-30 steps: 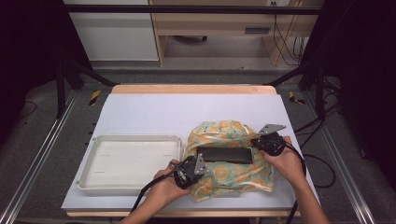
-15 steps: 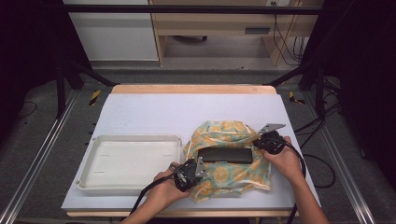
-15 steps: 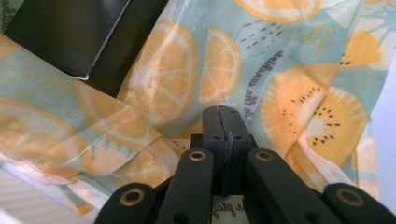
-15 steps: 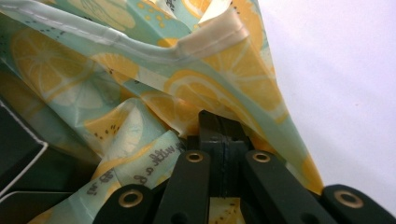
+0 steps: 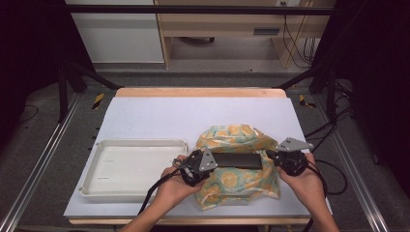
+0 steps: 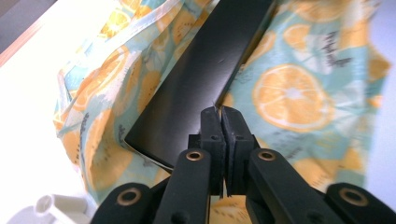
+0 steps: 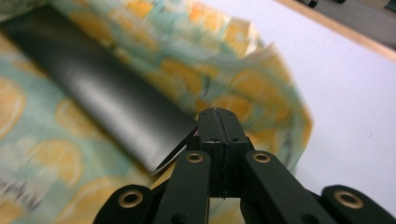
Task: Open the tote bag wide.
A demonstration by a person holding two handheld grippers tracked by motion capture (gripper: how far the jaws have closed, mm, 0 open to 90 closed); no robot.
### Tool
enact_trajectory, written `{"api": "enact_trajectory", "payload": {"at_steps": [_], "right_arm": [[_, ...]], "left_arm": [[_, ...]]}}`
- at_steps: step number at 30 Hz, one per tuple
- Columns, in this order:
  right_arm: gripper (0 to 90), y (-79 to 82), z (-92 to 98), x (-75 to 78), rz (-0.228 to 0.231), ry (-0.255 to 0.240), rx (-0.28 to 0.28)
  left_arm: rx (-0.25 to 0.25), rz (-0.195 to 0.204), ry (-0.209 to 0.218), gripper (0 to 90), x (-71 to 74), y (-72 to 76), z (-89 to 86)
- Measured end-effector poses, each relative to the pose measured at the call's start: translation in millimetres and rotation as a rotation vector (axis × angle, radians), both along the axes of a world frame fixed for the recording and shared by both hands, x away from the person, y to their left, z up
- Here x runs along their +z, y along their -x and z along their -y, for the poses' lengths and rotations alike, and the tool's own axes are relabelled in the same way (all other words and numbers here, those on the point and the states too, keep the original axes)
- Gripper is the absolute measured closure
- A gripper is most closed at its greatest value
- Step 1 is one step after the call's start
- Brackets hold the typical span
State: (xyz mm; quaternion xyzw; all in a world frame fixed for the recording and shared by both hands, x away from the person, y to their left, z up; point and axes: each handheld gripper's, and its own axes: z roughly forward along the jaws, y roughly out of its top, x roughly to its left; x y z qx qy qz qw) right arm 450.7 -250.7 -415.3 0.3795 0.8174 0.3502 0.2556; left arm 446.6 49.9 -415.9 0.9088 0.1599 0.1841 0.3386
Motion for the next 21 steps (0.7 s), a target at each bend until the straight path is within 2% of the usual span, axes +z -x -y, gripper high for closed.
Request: {"api": "enact_trajectory", "payload": {"at_steps": [5,13,16,17,20,21], "right_arm": [[90.0,15.4,3.5,-17.1,-0.022,-0.006,-0.006],[90.0,16.5,14.0,-48.8,-0.091,0.002,-0.014],[90.0,17.0,15.6,-55.7,-0.103,0.009,-0.011],[90.0,17.7,16.3,-57.1,-0.110,0.006,-0.013],[90.0,18.2,19.6,-60.2,-0.111,0.012,0.002],[90.0,18.2,20.7,-61.0,-0.113,0.014,0.003]], "left_arm": [[-0.003,-0.028,-0.029,90.0,-16.0,0.1,1.8],[0.016,-0.071,-0.076,90.0,-36.3,1.3,1.1],[0.025,-0.077,-0.113,90.0,-42.2,1.1,-0.2],[0.027,-0.065,-0.119,90.0,-42.8,1.7,-0.7],[0.031,-0.084,-0.120,90.0,-42.9,1.5,-1.9],[0.029,-0.089,-0.139,90.0,-43.1,0.8,-2.1]]}}
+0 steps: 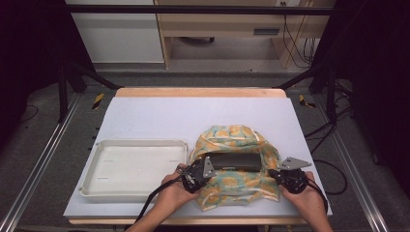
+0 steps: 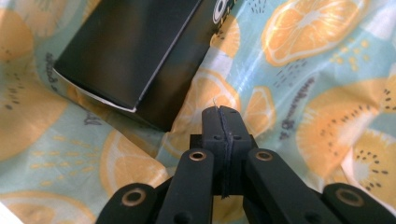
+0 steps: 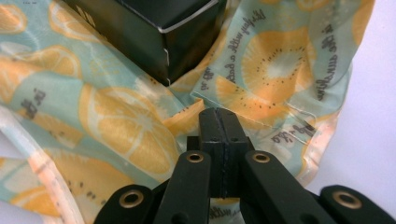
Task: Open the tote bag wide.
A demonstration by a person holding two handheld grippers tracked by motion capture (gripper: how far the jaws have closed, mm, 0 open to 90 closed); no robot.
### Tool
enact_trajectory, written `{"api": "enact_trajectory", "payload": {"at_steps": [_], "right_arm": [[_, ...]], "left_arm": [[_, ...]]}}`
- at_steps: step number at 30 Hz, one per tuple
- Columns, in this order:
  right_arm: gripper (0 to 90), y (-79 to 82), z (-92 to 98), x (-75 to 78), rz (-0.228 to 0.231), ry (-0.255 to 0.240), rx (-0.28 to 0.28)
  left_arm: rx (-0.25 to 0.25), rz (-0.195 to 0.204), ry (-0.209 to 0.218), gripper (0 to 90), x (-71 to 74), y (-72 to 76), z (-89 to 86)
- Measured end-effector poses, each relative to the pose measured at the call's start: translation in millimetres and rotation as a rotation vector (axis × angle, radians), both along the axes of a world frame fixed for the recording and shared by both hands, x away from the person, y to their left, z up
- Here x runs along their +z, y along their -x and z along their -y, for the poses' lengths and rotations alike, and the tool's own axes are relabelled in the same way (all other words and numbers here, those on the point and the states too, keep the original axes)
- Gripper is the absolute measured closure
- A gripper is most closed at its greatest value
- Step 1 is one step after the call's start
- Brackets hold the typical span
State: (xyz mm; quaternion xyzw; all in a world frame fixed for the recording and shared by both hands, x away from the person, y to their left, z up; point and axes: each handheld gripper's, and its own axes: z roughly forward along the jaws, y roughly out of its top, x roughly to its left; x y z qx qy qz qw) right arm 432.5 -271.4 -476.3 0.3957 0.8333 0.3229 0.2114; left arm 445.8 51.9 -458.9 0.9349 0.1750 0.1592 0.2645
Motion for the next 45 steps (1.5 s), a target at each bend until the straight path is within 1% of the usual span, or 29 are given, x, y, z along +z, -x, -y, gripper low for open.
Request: {"api": "enact_trajectory", "payload": {"at_steps": [4,9,11,13,14,15,16,17,19,20,22,24,26,27,28,30,31,32,33,38,39,40,44,45], "right_arm": [[90.0,-0.8,2.9,-0.9,0.001,0.019,-0.003],[90.0,-1.5,3.6,-1.3,-0.002,0.012,-0.004],[90.0,-1.0,3.4,0.9,0.007,0.014,-0.006],[90.0,1.7,1.6,7.4,0.031,0.000,-0.007],[90.0,3.8,0.1,12.3,0.044,-0.009,-0.008],[90.0,6.2,-1.4,18.3,0.063,-0.006,-0.005],[90.0,9.0,-3.6,24.8,0.082,-0.013,-0.002],[90.0,11.9,-6.1,31.4,0.099,-0.028,0.005],[90.0,19.0,-13.6,44.5,0.130,-0.051,0.027],[90.0,22.0,-17.9,48.0,0.137,-0.067,0.039],[90.0,26.1,-26.7,49.5,0.137,-0.079,0.065],[90.0,29.2,-36.7,45.8,0.130,-0.067,0.094],[90.0,31.4,-44.3,39.3,0.116,-0.050,0.113],[90.0,31.4,-46.5,35.6,0.107,-0.044,0.118],[90.0,30.5,-48.1,31.9,0.099,-0.042,0.121],[90.0,27.7,-49.7,25.4,0.088,-0.032,0.120],[90.0,26.4,-50.2,22.8,0.085,-0.028,0.119],[90.0,25.4,-50.8,20.6,0.078,-0.022,0.117],[90.0,24.1,-51.1,17.7,0.067,-0.013,0.120],[90.0,22.0,-52.4,6.3,0.016,0.023,0.119],[90.0,21.9,-52.7,4.8,0.003,0.023,0.117],[90.0,21.2,-52.5,3.2,0.003,0.029,0.119],[90.0,21.2,-52.3,0.2,-0.018,0.035,0.119],[90.0,21.5,-52.1,-0.2,-0.016,0.036,0.120]], "left_arm": [[-0.001,-0.023,-0.030,90.0,-2.1,-0.8,1.2],[-0.007,-0.034,-0.051,90.0,-1.0,-1.6,2.1],[-0.013,-0.039,-0.049,90.0,-0.6,-1.7,2.2],[-0.013,-0.045,-0.022,90.0,2.7,-1.4,0.6],[-0.017,-0.044,-0.015,90.0,6.3,-1.6,-0.9],[-0.013,-0.035,-0.007,90.0,11.5,-1.3,-2.6],[-0.016,-0.031,0.012,90.0,17.5,-1.6,-4.6],[-0.014,-0.020,0.025,90.0,24.4,-2.4,-6.6],[-0.010,0.015,0.056,90.0,39.8,-5.9,-9.2],[-0.005,0.026,0.065,90.0,43.9,-8.2,-9.4],[0.009,0.054,0.071,90.0,52.9,-15.2,-8.8],[0.025,0.071,0.085,90.0,59.2,-22.7,-9.5],[0.047,0.083,0.089,90.0,62.0,-30.1,-10.9],[0.059,0.084,0.087,90.0,61.9,-34.1,-11.3],[0.071,0.086,0.074,90.0,60.9,-38.1,-11.5],[0.090,0.080,0.070,90.0,56.9,-46.3,-11.7],[0.097,0.074,0.058,90.0,54.4,-50.1,-11.5],[0.095,0.067,0.046,90.0,51.0,-55.2,-10.8],[0.106,0.059,0.030,90.0,48.8,-57.5,-10.5],[0.126,-0.005,-0.035,90.0,32.6,-74.9,-9.1],[0.130,-0.013,-0.045,90.0,30.0,-77.5,-8.7],[0.131,-0.025,-0.050,90.0,27.5,-79.8,-8.0],[0.133,-0.042,-0.079,90.0,21.9,-85.9,-6.6],[0.134,-0.046,-0.088,90.0,20.7,-87.3,-6.5]]}}
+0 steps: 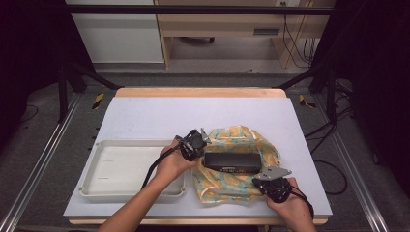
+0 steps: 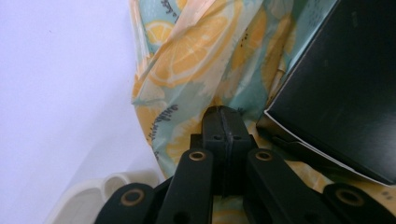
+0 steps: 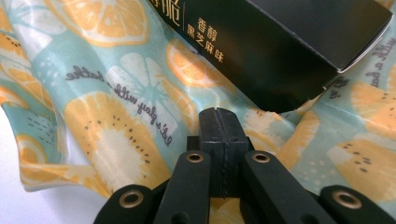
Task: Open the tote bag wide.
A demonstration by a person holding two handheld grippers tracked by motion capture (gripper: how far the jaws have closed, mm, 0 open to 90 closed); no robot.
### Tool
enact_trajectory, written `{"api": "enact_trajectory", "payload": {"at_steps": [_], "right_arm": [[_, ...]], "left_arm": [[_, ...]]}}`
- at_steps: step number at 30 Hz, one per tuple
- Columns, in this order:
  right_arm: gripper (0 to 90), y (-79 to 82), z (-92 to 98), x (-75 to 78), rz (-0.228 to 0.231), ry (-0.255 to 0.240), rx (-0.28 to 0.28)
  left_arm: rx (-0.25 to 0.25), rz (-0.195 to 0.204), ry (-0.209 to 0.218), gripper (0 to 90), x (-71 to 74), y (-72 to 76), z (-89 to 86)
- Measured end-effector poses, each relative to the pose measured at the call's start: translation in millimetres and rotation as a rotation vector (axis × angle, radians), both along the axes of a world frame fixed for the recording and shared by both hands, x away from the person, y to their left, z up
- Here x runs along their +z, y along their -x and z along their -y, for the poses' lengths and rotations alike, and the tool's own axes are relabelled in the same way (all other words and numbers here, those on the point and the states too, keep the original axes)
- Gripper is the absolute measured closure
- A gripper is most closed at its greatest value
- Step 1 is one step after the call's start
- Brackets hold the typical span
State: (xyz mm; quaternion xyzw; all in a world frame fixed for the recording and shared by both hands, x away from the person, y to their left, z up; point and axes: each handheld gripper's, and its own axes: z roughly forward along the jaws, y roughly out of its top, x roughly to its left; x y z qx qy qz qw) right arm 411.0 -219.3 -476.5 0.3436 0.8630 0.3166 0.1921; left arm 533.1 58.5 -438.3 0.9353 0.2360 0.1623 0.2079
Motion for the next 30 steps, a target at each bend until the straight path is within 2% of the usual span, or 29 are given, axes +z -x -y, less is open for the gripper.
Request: {"api": "enact_trajectory", "payload": {"at_steps": [6,10,14,17,20,22,27,30], "right_arm": [[90.0,0.5,1.5,-0.7,-0.001,-0.011,0.002],[90.0,0.3,2.0,-0.9,0.000,-0.013,0.004],[90.0,2.2,2.5,1.5,0.019,-0.021,0.008],[90.0,4.5,4.6,8.2,0.059,-0.054,0.001],[90.0,7.2,6.8,17.0,0.097,-0.093,-0.004],[90.0,9.0,8.3,22.8,0.124,-0.109,-0.010],[90.0,10.1,14.6,37.5,0.167,-0.138,-0.024],[90.0,8.4,18.3,44.2,0.183,-0.139,-0.032]], "left_arm": [[0.008,-0.029,-0.024,90.0,-7.4,-6.8,-3.1],[0.007,-0.026,-0.029,90.0,-7.1,-4.9,-2.9],[-0.007,0.008,0.020,90.0,9.5,6.7,-9.1],[-0.014,0.032,0.100,90.0,25.9,20.9,-17.3],[-0.032,0.060,0.156,90.0,39.4,36.9,-22.2],[-0.051,0.058,0.202,90.0,43.3,48.8,-24.1],[-0.094,0.040,0.210,90.0,33.2,72.0,-19.6],[-0.105,0.025,0.196,90.0,23.9,78.9,-15.7]]}}
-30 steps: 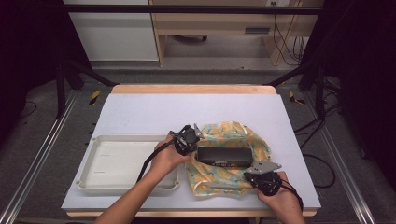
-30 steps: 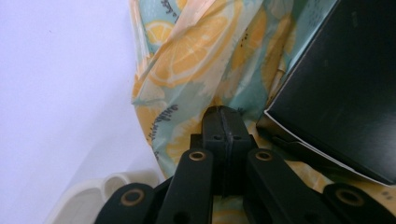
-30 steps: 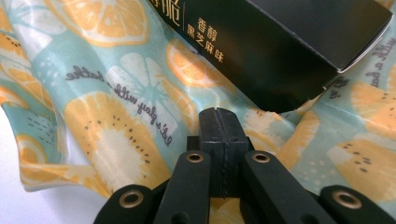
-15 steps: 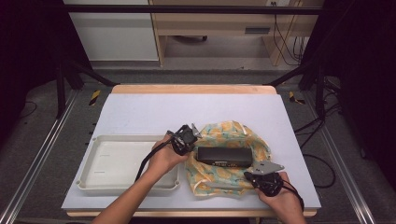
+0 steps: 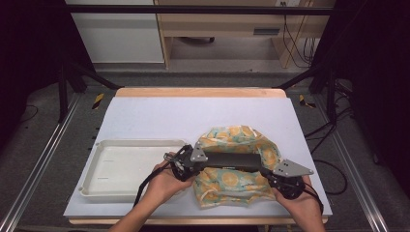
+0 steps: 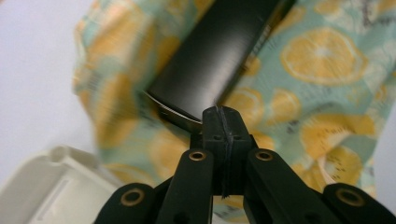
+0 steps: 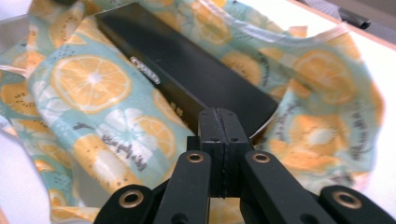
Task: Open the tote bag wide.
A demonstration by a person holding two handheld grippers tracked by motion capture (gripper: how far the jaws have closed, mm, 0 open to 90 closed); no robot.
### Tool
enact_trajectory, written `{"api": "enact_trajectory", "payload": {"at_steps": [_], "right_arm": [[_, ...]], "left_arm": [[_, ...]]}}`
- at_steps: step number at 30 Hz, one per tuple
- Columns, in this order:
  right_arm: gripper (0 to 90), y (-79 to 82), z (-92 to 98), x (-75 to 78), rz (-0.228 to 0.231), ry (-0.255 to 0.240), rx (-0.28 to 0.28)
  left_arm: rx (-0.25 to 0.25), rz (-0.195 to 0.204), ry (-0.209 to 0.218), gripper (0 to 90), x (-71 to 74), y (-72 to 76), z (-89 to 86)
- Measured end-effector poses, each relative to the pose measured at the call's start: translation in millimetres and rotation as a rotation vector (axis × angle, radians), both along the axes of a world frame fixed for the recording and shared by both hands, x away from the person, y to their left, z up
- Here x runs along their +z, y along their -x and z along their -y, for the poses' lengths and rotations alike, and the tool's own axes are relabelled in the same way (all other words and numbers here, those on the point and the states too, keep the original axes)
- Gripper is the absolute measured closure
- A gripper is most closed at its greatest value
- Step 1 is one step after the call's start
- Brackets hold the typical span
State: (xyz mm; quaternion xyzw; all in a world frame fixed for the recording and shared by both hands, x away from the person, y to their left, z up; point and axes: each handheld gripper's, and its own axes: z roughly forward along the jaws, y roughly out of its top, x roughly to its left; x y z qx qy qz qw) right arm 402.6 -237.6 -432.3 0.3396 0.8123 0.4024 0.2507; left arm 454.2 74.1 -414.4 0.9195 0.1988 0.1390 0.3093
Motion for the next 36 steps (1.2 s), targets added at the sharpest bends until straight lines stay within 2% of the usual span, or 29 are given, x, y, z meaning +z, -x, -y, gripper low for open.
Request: {"api": "enact_trajectory", "payload": {"at_steps": [4,7,13,17,20,22,26,30,36], "right_arm": [[90.0,-5.4,4.2,6.3,0.013,0.006,-0.015],[90.0,-14.3,7.6,8.2,0.013,0.018,-0.042],[90.0,-40.8,17.3,9.5,0.008,0.012,-0.113],[90.0,-59.6,18.8,8.2,-0.003,0.015,-0.118],[90.0,-76.9,19.0,3.0,-0.031,0.022,-0.115],[90.0,-88.9,19.8,-4.9,-0.074,0.037,-0.123],[90.0,-103.1,22.8,-19.3,-0.127,0.068,-0.137],[90.0,-112.6,28.8,-30.4,-0.174,0.079,-0.151],[90.0,-119.0,33.4,-39.8,-0.204,0.095,-0.180]], "left_arm": [[0.008,-0.014,-0.041,90.0,-14.4,-0.5,5.6],[0.009,0.002,-0.096,90.0,-22.3,0.1,11.8],[0.011,-0.021,-0.125,90.0,-33.6,-2.2,17.0],[0.008,-0.026,-0.144,90.0,-37.6,-1.9,20.1],[0.004,-0.031,-0.153,90.0,-39.6,-1.3,22.0],[0.001,-0.036,-0.163,90.0,-41.6,-1.1,22.7],[-0.002,-0.046,-0.162,90.0,-43.3,-1.2,21.7],[-0.002,-0.048,-0.161,90.0,-43.3,-1.8,21.0],[-0.004,-0.048,-0.157,90.0,-43.7,-1.5,19.8]]}}
